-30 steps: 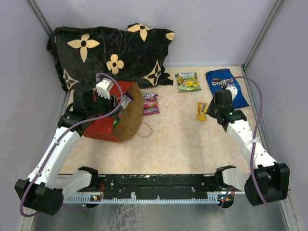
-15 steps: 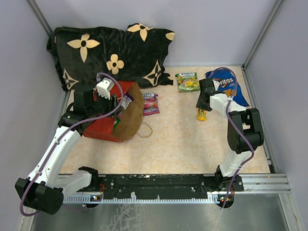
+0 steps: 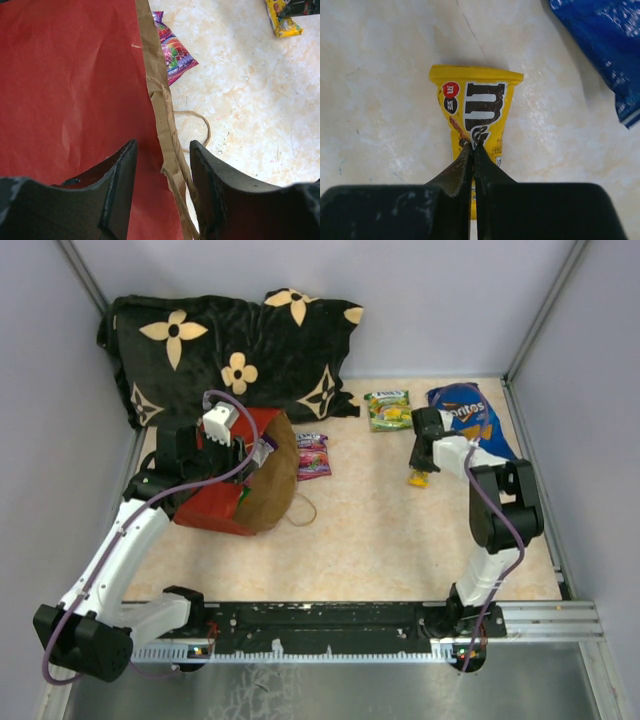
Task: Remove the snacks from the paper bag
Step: Adjust the snack at the center of the board.
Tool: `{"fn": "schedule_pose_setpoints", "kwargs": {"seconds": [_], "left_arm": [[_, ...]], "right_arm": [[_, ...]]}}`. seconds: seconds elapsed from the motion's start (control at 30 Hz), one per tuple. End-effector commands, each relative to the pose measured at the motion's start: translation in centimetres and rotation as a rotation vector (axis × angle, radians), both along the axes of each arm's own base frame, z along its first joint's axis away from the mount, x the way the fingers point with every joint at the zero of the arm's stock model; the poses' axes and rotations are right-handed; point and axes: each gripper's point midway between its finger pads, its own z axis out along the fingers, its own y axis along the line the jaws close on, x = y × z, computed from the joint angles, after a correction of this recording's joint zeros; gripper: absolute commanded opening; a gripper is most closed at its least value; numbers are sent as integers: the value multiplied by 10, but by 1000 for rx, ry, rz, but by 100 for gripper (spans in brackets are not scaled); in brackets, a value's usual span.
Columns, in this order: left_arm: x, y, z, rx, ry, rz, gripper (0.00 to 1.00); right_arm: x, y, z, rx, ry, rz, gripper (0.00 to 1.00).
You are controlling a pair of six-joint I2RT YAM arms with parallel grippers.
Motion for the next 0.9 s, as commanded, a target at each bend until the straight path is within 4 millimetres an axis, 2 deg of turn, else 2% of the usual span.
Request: {"fn": "schedule_pose_setpoints", "kwargs": {"seconds": [0.0, 0.13, 0.17, 0.2, 0.23, 0.3, 0.37, 0.47, 0.5, 0.53, 0.57, 0.6, 0.67, 0.7, 0.73, 0.77, 0.8, 0.83, 0.87], "left_arm": [[4, 0, 9, -9, -26, 3, 53], [0, -6, 12, -32, -24, -24, 53], [-1, -7, 12, -35, -23, -30, 53], [-1, -8, 12, -39, -21, -35, 53], [-1, -9, 13, -43, -22, -38, 53], [-2, -11, 12, -48, -17, -50, 53], [-1, -13, 10, -46, -10, -54, 53], [-1, -16, 6, -40, 1, -61, 53], [-1, -17, 6, -39, 2, -64, 53], [0, -19, 5, -40, 6, -69, 53], [0, -19, 4, -40, 11, -71, 53], [-1, -20, 4, -41, 15, -75, 53], [-1, -19, 3, -39, 16, -73, 53], [-1, -19, 3, -36, 13, -69, 53], [-1, -18, 3, -33, 10, -65, 54], [-1, -17, 3, -31, 8, -61, 53], [-1, -16, 4, -30, 6, -59, 54], [-2, -16, 4, -30, 5, -60, 54], [-2, -17, 4, -31, 5, -61, 54]], "right_arm": [[-10, -11, 55, -69, -100, 27, 0], [-22, -25, 101, -197, -144, 170, 3], [-24, -25, 109, -221, -143, 248, 5], [-26, -14, 113, -217, -146, 393, 7], [-30, -3, 114, -219, -147, 542, 10], [-46, 20, 108, -233, -126, 884, 10], [-62, 32, 105, -280, -119, 1109, 14], [-92, 35, 95, -320, -51, 1377, 14], [-94, 31, 95, -365, -33, 1404, 20], [-87, 24, 97, -421, -38, 1363, 39], [-77, 20, 106, -456, -78, 1292, 87], [-68, 20, 118, -462, -132, 1225, 98], [-52, 32, 149, -409, -302, 1092, 99], [-39, 36, 171, -351, -429, 934, 99], [-25, 32, 195, -257, -564, 691, 99], [-21, 24, 209, -94, -655, 403, 99], [-26, 18, 208, 108, -672, 135, 99], [-29, 24, 204, 325, -671, -14, 99], [-28, 46, 211, 550, -702, 43, 99]]}}
